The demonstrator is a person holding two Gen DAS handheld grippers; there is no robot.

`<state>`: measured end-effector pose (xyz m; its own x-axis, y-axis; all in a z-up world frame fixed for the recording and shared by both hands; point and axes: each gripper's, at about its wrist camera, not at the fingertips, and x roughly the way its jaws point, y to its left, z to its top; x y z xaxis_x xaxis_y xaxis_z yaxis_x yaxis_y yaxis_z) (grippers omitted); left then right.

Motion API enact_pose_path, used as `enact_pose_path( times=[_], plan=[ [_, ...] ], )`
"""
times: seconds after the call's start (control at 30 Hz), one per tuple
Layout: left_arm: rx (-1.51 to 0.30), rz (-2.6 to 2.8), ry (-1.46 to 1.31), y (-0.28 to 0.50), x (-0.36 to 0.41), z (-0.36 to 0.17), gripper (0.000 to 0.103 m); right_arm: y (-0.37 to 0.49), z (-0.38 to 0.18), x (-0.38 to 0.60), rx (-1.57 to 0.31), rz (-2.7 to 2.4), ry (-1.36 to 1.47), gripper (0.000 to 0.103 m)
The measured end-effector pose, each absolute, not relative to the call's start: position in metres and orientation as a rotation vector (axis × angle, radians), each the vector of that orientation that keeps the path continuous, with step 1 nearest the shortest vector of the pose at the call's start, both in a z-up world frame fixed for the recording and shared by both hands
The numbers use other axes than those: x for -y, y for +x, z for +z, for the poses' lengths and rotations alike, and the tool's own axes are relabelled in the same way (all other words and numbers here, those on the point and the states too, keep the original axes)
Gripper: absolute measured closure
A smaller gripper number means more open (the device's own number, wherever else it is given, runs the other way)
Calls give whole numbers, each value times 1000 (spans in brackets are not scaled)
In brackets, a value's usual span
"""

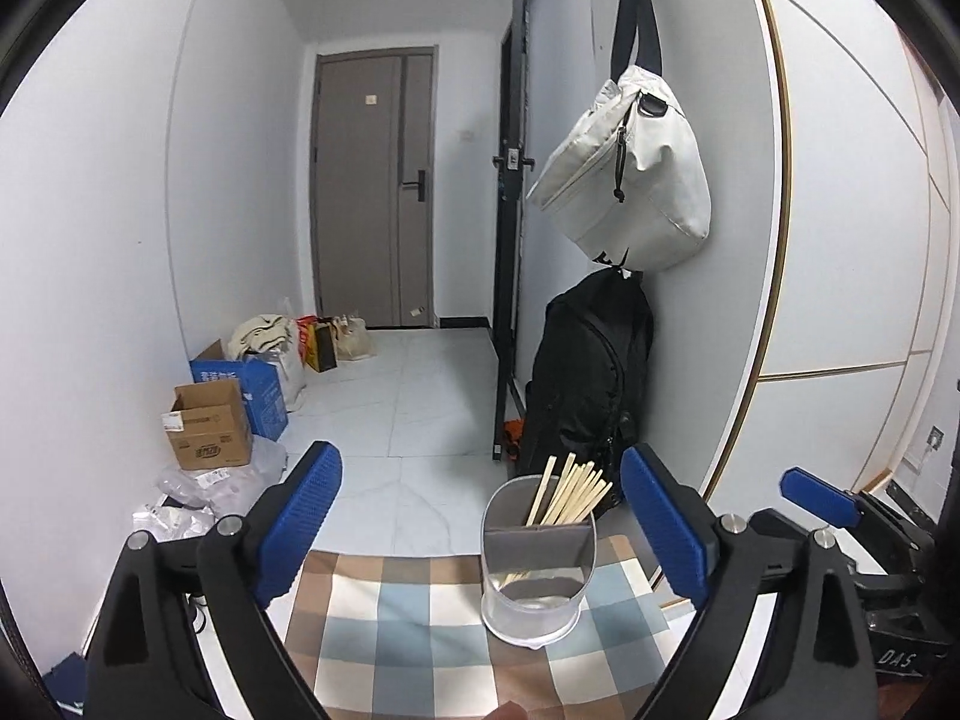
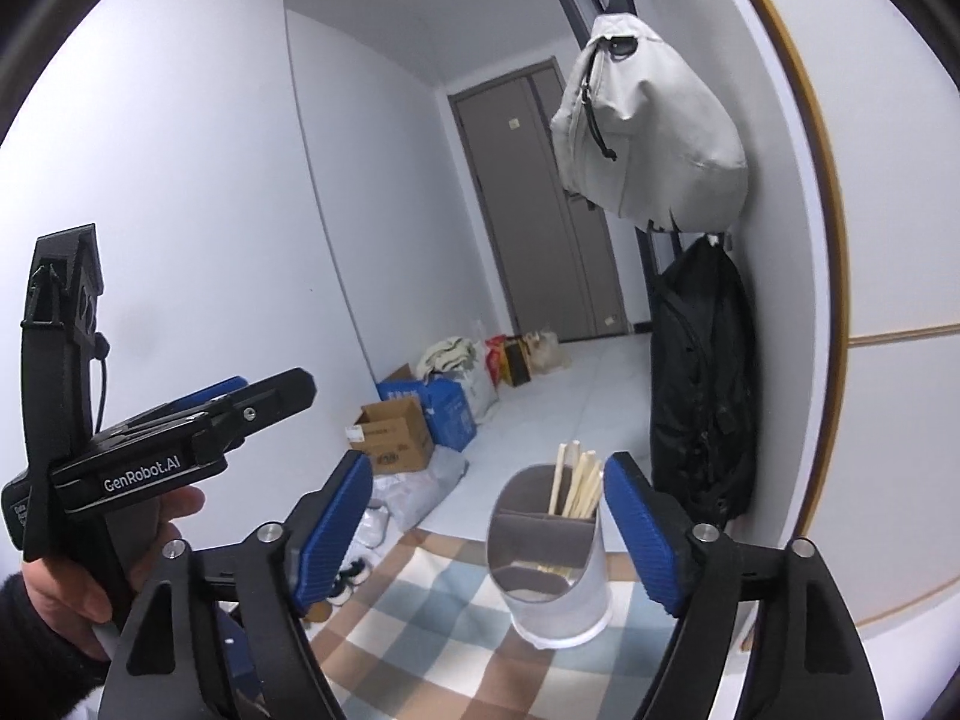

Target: Organize utensils

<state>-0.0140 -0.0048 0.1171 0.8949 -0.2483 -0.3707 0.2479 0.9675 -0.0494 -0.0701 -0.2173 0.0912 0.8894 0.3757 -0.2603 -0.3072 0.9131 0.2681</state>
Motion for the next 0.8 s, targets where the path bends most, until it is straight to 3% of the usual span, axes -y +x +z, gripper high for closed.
enact_pose_path(
  times=[0.07,0.17,0.27,0.8],
  plan=[
    [-356,-247,-8,-25,1,110,11,-82,85,217,-285,377,244,12],
    [-326,-217,-15,-37,-2,101,3,-100,76,212,-234,381,200,4],
    [-311,-198,-22,-46,-4,89,2,-108,66,204,-207,375,145,0],
    [-409,-123,-66,-33,-10,19,2,-106,22,212,-256,310,152,0]
  ],
)
